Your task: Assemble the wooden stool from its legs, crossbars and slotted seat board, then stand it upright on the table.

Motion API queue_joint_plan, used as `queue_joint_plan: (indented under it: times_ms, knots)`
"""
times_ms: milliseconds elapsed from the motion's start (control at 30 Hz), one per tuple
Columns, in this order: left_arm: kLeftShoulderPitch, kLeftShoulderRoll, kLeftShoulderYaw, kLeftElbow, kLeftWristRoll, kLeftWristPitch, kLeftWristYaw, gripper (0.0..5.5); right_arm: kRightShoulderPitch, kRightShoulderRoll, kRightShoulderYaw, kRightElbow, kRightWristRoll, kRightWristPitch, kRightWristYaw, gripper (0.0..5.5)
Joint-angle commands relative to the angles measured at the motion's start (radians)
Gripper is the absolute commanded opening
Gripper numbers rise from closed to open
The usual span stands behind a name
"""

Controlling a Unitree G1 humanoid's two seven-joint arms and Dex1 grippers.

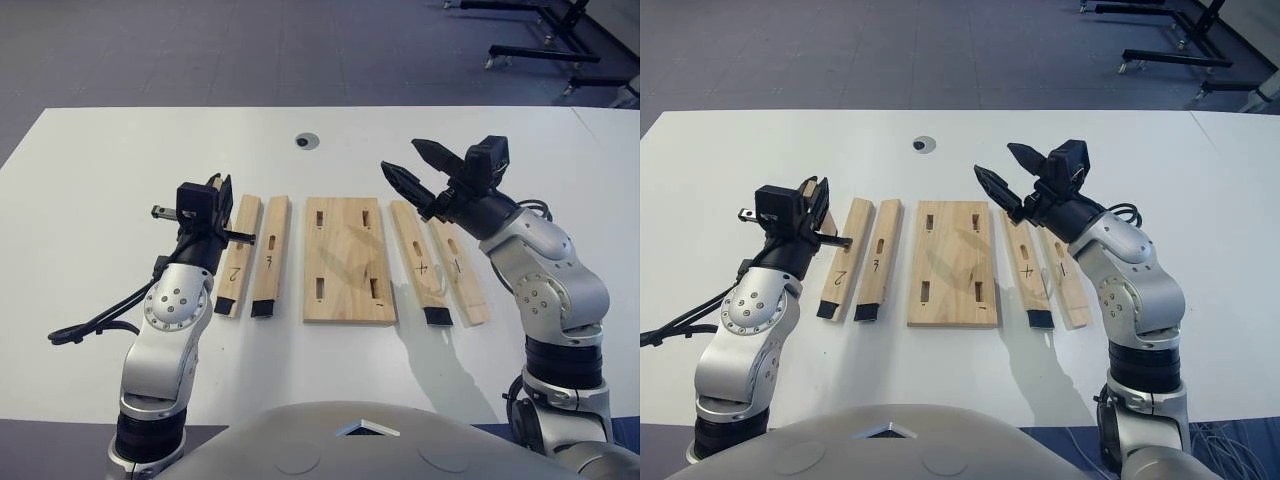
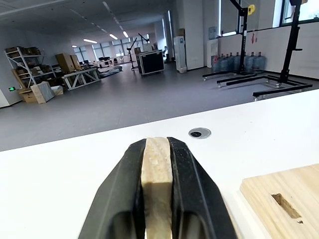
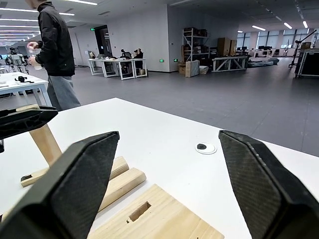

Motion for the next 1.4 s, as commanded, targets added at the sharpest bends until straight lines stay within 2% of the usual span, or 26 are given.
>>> queue_joint_plan:
  times_ms: [33, 300, 1400]
  knots:
    - [-0.006, -0.005, -0.014, 0.069, 0.011, -0.051, -0.031, 0.38, -0.035, 0.004, -0.019, -0.009, 0.032, 0.023, -0.014, 3.68]
    - [-0.02, -0.037, -0.025, 0.122, 0.022, -0.107, -0.04, 0.38, -0.052, 0.01, -0.026, 0.0, 0.05, 0.024, -0.024, 3.68]
    - [-0.008, -0.07, 0.008, 0.165, 0.06, -0.101, -0.052, 0.38, -0.02, -0.013, -0.054, 0.069, 0.01, -0.01, -0.006, 3.68]
